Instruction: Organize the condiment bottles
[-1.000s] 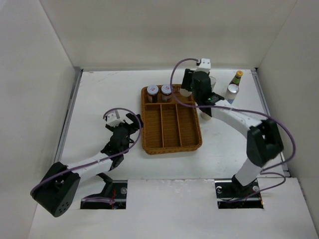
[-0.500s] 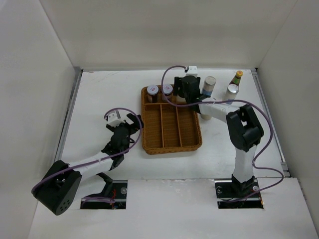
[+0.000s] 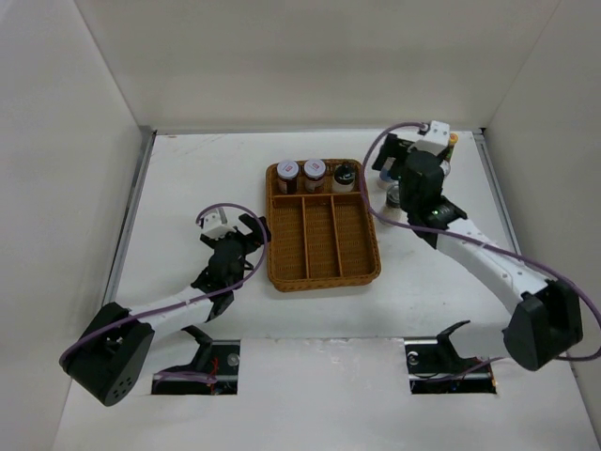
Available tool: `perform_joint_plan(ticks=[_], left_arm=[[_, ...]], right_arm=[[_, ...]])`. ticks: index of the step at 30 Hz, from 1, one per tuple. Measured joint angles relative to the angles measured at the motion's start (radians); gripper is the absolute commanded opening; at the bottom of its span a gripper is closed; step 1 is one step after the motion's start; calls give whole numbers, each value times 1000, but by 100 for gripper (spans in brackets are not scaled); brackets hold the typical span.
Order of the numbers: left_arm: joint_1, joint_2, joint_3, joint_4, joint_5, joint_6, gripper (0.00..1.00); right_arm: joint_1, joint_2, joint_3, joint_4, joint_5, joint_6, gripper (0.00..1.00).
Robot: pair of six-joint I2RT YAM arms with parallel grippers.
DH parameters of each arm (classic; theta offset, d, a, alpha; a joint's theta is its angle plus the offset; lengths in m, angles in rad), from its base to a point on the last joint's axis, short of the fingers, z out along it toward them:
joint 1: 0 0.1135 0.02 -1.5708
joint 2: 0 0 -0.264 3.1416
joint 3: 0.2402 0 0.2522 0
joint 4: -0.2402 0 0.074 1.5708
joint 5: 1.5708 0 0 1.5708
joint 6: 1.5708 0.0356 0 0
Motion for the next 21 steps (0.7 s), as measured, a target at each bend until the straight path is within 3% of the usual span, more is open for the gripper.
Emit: perform_joint_plan(ticks=[3, 15, 20, 21], left_arm=[[0, 2, 0, 1, 8, 0, 95], [0, 18, 0, 2, 18, -2, 95], [0, 18, 0, 2, 19, -2, 95], [0, 18, 0, 2, 19, -2, 95]], right_arm=[[-58, -46, -57, -24, 41, 17, 100], [-99, 146, -111, -172, -37, 42, 100], [-118, 173, -111, -172, -46, 59, 64], [-118, 171, -111, -170, -44, 61, 61]])
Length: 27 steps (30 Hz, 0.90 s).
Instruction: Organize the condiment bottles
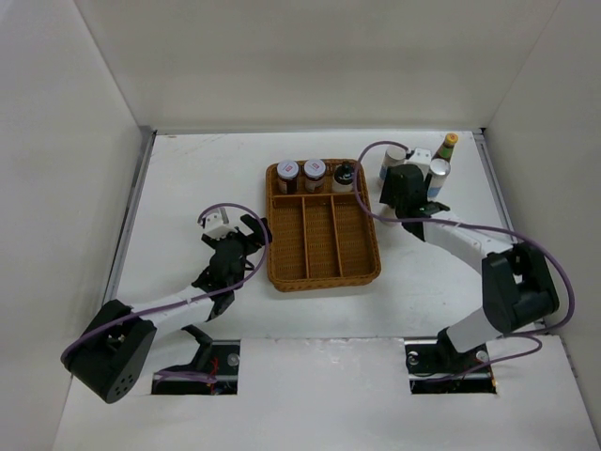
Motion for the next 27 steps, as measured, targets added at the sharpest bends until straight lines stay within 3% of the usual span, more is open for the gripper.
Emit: perform_joint_plan(ticks=[6, 12, 20, 27], left_arm=[[5, -2, 0, 0, 0, 0, 95], [53, -17, -3, 0, 3, -15, 95], [198, -48, -46, -41, 31, -106, 95], [223, -48, -48, -60, 83, -148, 95]], right_arm=[[24, -111, -30, 0, 48, -22, 55], [217, -230, 50, 27, 60, -61, 56], [462, 100, 344, 98, -64, -51, 57], [518, 373, 490, 91, -105, -73, 58]])
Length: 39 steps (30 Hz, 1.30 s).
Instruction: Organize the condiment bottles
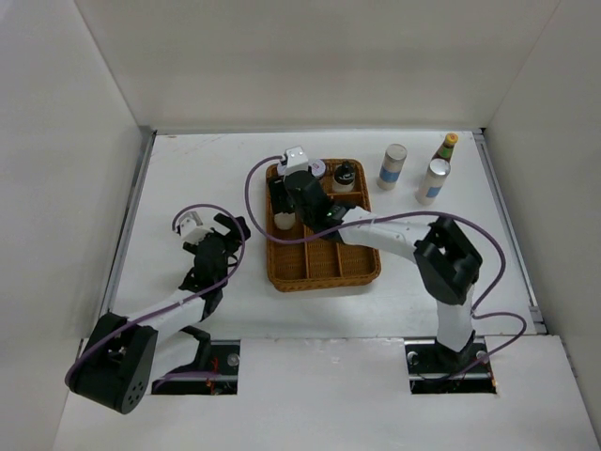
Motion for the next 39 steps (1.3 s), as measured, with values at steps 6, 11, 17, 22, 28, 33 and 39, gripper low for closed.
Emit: perform_joint_plan(ticks=[6, 11, 17, 22, 28, 33, 39], left_arm=[[-1, 0, 0, 0, 17, -6, 95], [-1, 0, 0, 0, 22, -7, 95], [-1, -1, 0, 1, 22, -7, 95], [-1, -1, 0, 1, 23, -8, 95], [-5, -1, 0, 2, 25, -8, 95], [-7, -1, 0, 2, 25, -7, 95], [-10, 8, 0, 5, 27, -7, 95]], right_arm=[[-7, 77, 11, 12, 31, -29, 66], [-7, 77, 13, 29, 56, -51, 95], [-13, -28, -51, 37, 39, -50, 100], [-112, -288, -136, 54, -9, -38, 100], [-468, -378, -137, 103, 12, -8, 100], [-588, -223, -124, 41, 30, -15, 100], [-626, -78, -93, -69, 18, -26, 100]])
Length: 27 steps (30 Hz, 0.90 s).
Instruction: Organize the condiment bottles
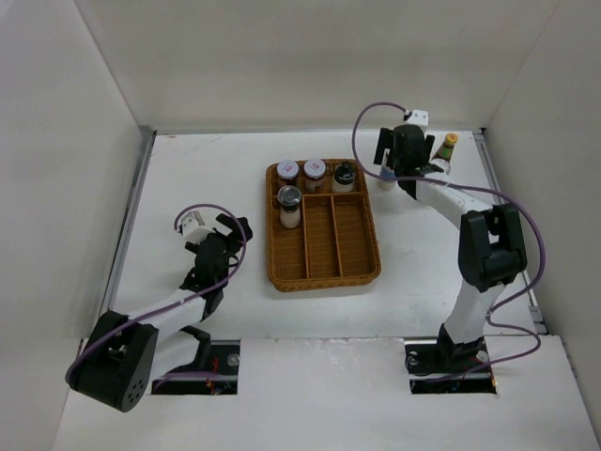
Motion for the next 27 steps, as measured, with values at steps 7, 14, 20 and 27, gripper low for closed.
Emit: perform_joint_plan(ticks=[7, 14, 20, 27], left_arm=[[-5, 6, 0, 9, 11, 0, 95], [-6, 9, 0, 16, 18, 0, 95], [-6, 17, 0, 16, 20, 0, 95], [-6, 17, 0, 16, 21, 0, 95]], right_arm=[[-28, 72, 114, -21, -31, -18, 80], [-31, 78, 129, -49, -35, -15, 100], [-31, 78, 120, -67, -49, 0, 62], [-31, 62, 101, -60, -50, 12, 51]])
